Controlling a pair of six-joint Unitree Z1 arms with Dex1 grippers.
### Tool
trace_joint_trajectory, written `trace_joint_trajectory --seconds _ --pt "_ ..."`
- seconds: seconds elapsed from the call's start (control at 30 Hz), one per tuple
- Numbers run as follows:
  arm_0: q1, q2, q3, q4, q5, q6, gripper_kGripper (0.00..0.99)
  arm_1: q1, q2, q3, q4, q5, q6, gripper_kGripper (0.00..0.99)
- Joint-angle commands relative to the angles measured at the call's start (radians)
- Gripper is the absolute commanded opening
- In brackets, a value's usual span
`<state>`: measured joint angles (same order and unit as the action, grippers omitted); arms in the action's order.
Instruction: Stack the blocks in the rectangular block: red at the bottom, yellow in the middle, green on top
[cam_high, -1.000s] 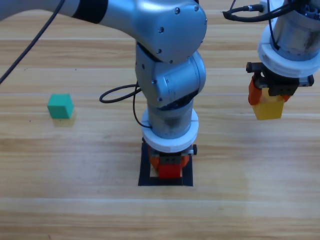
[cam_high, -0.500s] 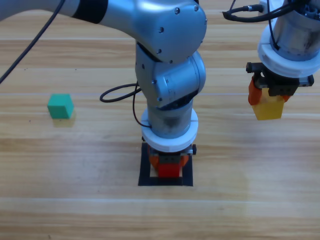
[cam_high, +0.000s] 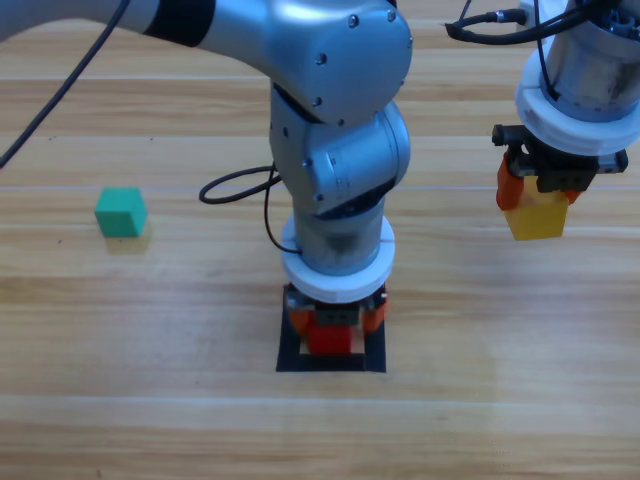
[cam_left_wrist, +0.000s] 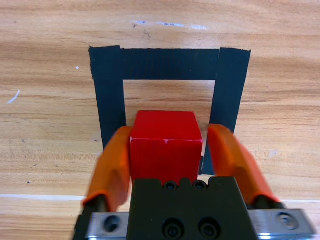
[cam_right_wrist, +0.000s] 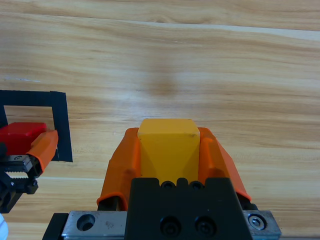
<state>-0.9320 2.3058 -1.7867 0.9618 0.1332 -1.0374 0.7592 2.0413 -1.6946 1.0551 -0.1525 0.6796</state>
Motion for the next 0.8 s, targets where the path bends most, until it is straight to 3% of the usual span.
trace_joint_trajectory --seconds 0.03,0.5,0.8 --pt "0.022 0.052 0.007 -0.003 0.014 -0.010 0.785 0.019 0.063 0.006 -0.020 0.016 -0.005 0.014" --pt "-0.007 -0.040 -0.026 0.017 0.042 -0.041 0.830 0.022 0.074 -0.008 -0.020 0.036 0.000 0.014" --pt "-0.013 -0.393 -0.031 0.092 0.183 0.005 0.913 0.078 0.068 -0.023 -0.020 0.022 0.060 0.014"
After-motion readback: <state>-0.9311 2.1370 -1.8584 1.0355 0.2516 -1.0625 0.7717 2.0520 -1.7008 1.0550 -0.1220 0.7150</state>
